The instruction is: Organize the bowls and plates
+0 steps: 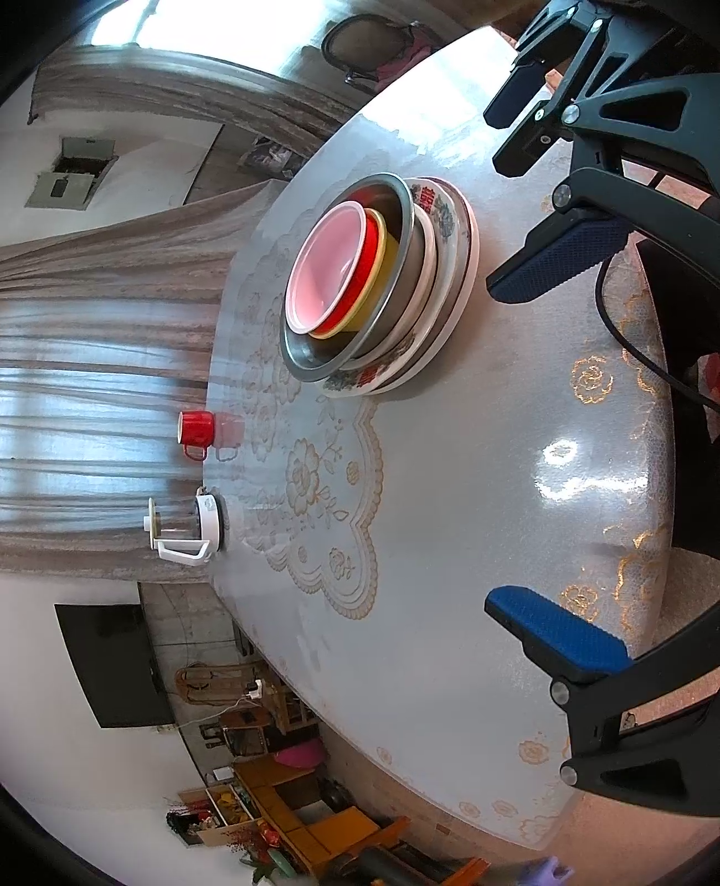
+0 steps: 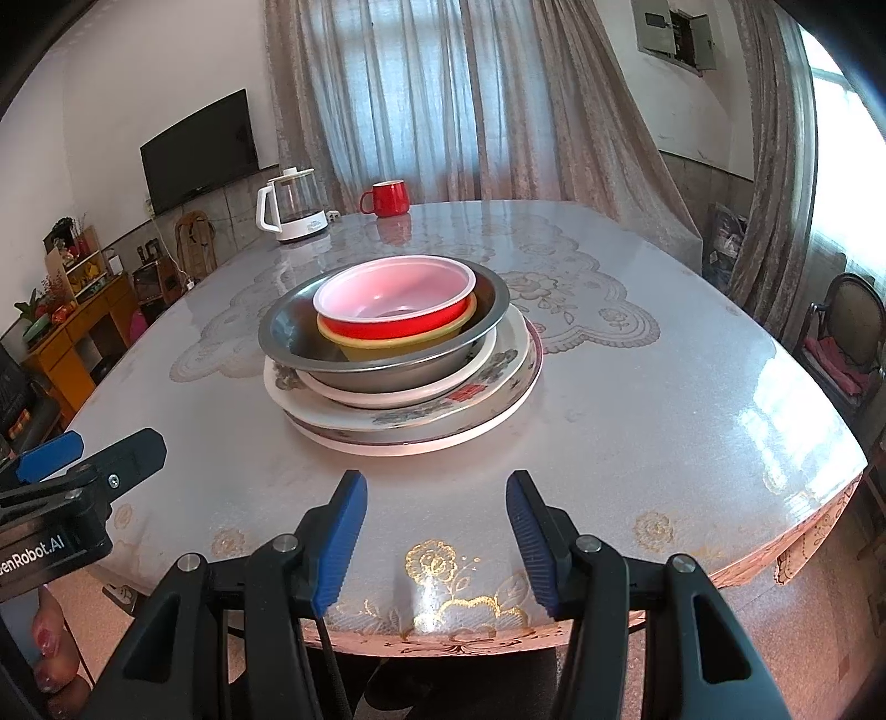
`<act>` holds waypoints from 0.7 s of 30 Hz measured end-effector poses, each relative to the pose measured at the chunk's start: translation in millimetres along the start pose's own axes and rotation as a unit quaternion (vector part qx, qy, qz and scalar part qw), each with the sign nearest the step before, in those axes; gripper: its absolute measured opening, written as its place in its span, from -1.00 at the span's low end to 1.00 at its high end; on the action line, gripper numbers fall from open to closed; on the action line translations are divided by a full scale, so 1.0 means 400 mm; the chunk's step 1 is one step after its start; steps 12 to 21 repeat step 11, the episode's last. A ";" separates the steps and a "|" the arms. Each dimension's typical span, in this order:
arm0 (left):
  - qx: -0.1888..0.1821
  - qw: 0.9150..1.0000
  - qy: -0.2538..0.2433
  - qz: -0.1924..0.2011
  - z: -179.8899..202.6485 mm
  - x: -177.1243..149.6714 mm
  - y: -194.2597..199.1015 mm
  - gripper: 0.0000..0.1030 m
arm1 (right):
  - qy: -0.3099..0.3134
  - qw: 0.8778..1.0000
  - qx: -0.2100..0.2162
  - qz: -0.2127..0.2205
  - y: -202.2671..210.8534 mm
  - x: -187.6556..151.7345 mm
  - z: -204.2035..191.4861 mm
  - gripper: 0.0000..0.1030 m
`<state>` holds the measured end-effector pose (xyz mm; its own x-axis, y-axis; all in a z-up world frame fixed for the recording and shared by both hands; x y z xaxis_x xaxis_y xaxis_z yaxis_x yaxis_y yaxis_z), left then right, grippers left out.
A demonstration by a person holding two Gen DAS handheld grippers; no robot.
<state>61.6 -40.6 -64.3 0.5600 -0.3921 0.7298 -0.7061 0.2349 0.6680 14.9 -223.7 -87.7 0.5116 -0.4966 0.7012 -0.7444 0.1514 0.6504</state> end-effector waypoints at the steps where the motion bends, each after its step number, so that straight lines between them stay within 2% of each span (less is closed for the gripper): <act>1: 0.000 1.000 0.001 0.000 0.000 0.000 0.000 0.99 | 0.000 1.000 0.000 -0.001 -0.002 0.001 0.000 0.03; 8: -0.011 1.000 0.004 -0.002 0.005 0.003 -0.011 0.99 | -0.001 1.000 -0.002 -0.003 -0.011 0.006 0.006 0.03; 21: -0.004 1.000 0.000 -0.001 0.008 0.005 -0.014 0.99 | -0.004 1.000 -0.003 -0.006 -0.017 0.009 0.010 0.03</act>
Point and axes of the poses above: each gripper's, at about its wrist camera, not at the fingertips, and y roughly against the way its jaws point, z to its right, x to its top, the point moved 6 cm from there along -y, roughly the way its jaws point, and after that the axes turned 15 degrees about -y, right-handed, at the moved point
